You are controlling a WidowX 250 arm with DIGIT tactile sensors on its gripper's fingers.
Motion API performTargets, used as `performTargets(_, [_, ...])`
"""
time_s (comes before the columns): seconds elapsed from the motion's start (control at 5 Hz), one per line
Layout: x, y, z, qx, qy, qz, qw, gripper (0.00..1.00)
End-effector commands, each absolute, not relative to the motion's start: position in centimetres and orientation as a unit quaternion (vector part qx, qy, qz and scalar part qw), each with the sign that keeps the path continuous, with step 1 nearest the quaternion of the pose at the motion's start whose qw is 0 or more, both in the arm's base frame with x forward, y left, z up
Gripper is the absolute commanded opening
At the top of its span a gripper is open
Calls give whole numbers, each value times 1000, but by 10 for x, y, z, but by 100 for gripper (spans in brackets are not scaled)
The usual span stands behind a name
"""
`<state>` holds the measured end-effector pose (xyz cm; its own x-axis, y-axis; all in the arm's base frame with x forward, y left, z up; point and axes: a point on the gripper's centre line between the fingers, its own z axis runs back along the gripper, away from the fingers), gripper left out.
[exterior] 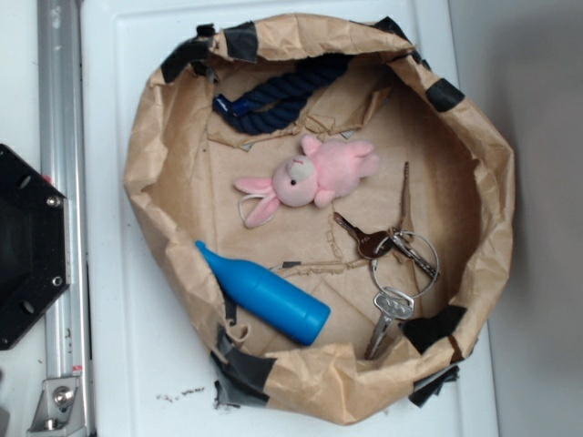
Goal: Grab the blue rope.
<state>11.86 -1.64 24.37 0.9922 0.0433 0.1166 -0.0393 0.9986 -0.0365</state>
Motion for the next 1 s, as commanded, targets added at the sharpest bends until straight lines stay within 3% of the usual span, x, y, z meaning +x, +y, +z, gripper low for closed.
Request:
performTargets(0.0, [119, -16, 244, -17, -59, 21, 998, 100])
performTargets(0.2, [169, 1, 205, 30, -124, 143, 981, 100])
performTargets(0.4, [208, 21, 168, 58, -154, 263, 951, 100])
performTargets(0.8, [255, 52, 73, 75, -94, 285, 951, 100])
